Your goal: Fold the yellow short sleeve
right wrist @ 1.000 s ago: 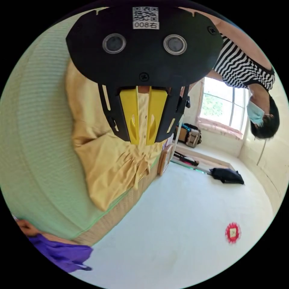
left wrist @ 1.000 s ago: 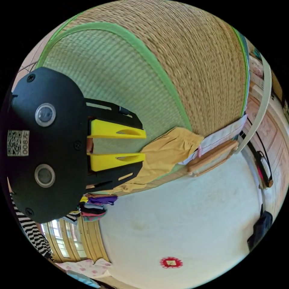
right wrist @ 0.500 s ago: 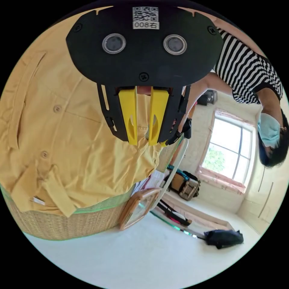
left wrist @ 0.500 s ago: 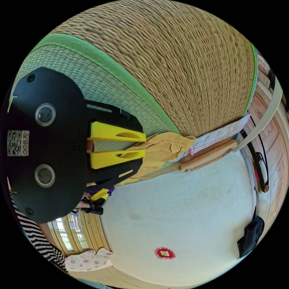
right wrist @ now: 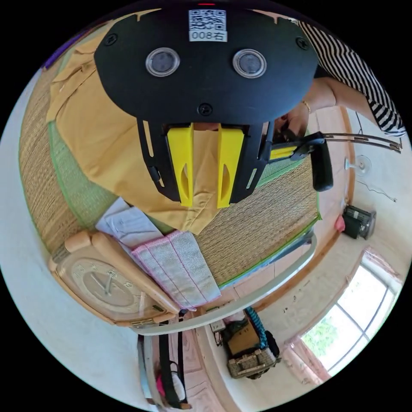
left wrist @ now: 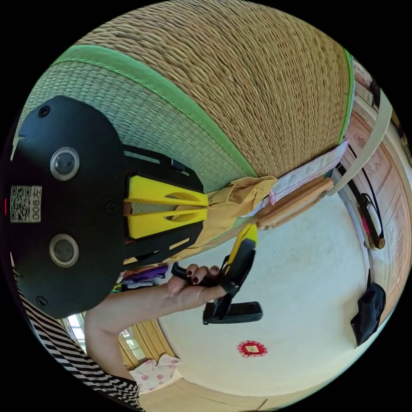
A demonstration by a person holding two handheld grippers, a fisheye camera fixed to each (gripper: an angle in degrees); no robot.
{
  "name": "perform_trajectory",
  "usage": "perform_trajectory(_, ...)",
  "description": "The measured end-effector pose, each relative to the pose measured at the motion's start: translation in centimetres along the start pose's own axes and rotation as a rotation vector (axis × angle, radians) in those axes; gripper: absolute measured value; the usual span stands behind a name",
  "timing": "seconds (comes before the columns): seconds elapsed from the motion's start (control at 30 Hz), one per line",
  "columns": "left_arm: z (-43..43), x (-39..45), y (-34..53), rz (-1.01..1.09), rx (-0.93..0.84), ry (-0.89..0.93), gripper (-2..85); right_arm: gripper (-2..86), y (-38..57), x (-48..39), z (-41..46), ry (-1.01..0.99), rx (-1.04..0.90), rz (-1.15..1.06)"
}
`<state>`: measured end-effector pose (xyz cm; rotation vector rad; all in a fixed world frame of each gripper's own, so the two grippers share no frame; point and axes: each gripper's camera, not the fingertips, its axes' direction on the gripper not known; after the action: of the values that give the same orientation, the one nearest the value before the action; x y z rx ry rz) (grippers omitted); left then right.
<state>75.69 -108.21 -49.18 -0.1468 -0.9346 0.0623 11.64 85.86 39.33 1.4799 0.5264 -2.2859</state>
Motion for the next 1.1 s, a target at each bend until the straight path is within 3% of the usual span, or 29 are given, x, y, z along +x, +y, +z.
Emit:
perform_trajectory(0.3,0.0,0.3,-0.2,0.035,-0.028,0.002,0.6,10.4,-8.8,-5.2,1.0,0.135,-0.143,-0.019)
perform_trajectory(0.6,1.2,2.3,-0.2,0.075,-0.049,-0.018,0.5,6.6,-9.4,-8.1,-0.5,0.302,-0.153,-0.055)
perform_trajectory(0.83,2.7,5.0,-0.1,0.129,-0.051,-0.019,0.6,1.5,-7.0,-5.7,-2.6,0.24,-0.111,-0.023)
perform_trajectory(1.1,5.5,10.3,0.7,0.258,-0.037,0.02,0.6,0.6,1.2,3.7,-11.6,-0.006,0.121,0.11)
